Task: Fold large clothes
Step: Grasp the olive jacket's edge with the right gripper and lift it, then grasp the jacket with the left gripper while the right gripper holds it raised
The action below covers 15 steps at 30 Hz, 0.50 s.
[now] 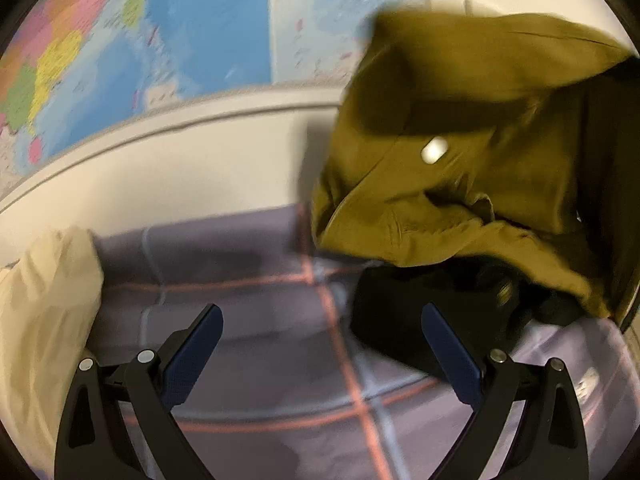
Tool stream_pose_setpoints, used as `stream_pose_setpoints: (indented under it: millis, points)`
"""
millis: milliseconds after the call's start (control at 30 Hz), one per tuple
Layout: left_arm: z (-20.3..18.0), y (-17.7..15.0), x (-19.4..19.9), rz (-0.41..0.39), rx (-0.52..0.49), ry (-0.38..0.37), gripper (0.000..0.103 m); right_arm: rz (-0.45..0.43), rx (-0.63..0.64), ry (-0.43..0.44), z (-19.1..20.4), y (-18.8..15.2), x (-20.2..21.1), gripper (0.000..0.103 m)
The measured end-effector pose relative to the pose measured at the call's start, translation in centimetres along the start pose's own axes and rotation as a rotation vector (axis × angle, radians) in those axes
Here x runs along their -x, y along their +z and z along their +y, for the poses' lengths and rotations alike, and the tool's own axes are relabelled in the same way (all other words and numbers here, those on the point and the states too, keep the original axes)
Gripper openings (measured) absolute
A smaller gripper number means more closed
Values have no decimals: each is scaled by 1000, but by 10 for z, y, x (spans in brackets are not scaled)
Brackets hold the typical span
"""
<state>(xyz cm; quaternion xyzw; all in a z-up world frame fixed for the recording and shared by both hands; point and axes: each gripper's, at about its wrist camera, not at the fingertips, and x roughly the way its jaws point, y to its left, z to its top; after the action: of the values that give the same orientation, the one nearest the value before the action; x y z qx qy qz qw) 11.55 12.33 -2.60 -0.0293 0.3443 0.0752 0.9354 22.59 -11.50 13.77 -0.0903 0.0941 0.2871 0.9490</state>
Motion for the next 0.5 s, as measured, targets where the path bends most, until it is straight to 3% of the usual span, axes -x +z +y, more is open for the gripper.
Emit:
stream_pose_setpoints:
  millis: [167,333,367,433,500]
  points:
    - [-14,14,2,-70,4,-157,96,-105,-161,-27,-60,19,86,2]
    - [-53,16,15,-182,-70,-360,96,-125,-201,-23,-67,28,116,2]
    - [-65,16,12,-198,-105,-381,96,-123,-196,-20,-68,28,122,2]
    - [-85,18,1,-189,-135,-352,96,-126,-185,-11,-66,24,126,2]
    - [-92,25,-13,-204,-146,-308,80,-131,-174,-19,-64,27,133,2]
